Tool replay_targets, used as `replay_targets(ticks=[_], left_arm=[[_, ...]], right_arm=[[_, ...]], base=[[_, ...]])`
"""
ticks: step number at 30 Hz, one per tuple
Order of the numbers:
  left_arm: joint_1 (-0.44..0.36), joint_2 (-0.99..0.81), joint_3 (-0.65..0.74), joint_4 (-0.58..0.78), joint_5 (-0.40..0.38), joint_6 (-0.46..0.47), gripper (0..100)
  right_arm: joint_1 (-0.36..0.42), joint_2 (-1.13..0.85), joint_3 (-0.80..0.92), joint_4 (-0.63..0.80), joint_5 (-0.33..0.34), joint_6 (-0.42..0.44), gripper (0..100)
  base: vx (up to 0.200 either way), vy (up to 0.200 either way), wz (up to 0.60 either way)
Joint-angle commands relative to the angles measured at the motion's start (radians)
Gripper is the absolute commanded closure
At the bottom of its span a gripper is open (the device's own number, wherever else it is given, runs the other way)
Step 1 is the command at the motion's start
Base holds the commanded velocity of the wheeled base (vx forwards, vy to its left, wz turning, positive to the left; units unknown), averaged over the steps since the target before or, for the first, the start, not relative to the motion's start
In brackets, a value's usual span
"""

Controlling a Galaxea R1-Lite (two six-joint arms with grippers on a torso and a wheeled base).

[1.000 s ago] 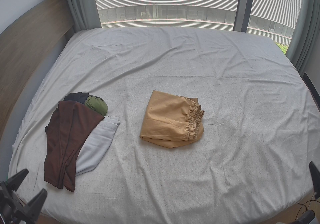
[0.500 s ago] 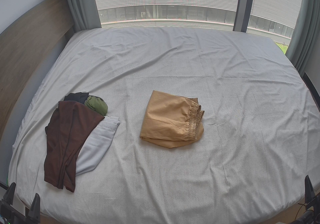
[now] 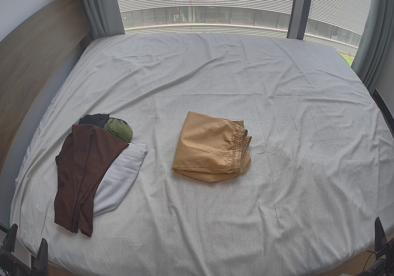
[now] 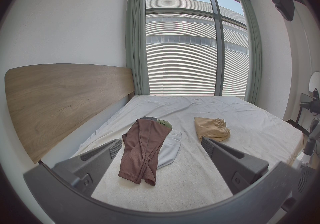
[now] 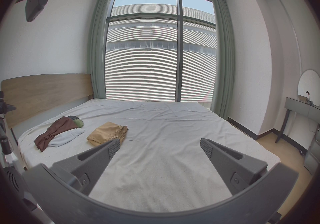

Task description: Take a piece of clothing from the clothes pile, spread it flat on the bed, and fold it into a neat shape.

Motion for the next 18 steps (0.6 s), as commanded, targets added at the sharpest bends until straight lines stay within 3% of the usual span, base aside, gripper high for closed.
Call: replay_targets(ticks=[1, 9, 11, 13, 14, 15, 16, 17, 18], left_arm=[[-0.001, -0.011, 0.018, -0.001, -0.002, 0.009, 0], [-0.001, -0.011, 0.018, -0.001, -0.002, 0.007, 0], [-0.001, -0.011, 0.018, -0.001, 0.0, 0.009, 0], [-0.001, -0.011, 0.018, -0.001, 0.0, 0.006, 0], [-0.001, -0.011, 0.018, -0.001, 0.0, 0.006, 0], [-0.001, -0.011, 0.018, -0.001, 0.0, 0.006, 0], [-0.001, -0.011, 0.018, -0.001, 0.0, 0.006, 0], [-0.001, -0.011, 0.018, -0.001, 0.0, 0.007, 0], [-0.001, -0.011, 0.018, -0.001, 0.0, 0.007, 0]], right_arm=[[0.0, -0.009, 0.018, -0.004, 0.207, 0.003, 0], [-0.003, -0.009, 0.018, -0.003, 0.095, -0.003, 0], [-0.002, -0.009, 0.018, 0.001, 0.011, -0.009, 0], [0.001, -0.009, 0.018, 0.004, -0.039, 0.041, 0], [0.001, -0.009, 0.018, 0.004, -0.045, 0.067, 0], [0.0, -0.009, 0.016, 0.02, -0.04, 0.155, 0], [0.0, -0.009, 0.016, 0.02, -0.04, 0.155, 0], [-0.002, -0.009, 0.008, 0.027, 0.038, 0.146, 0], [-0.003, -0.009, 0.01, 0.027, 0.07, 0.099, 0]], base=[[0.0, 0.0, 0.0], [0.0, 0.0, 0.0], [0.0, 0.0, 0.0], [0.0, 0.0, 0.0], [0.0, 0.0, 0.0], [0.0, 0.0, 0.0], [0.0, 0.0, 0.0], [0.0, 0.0, 0.0], [0.0, 0.0, 0.0]])
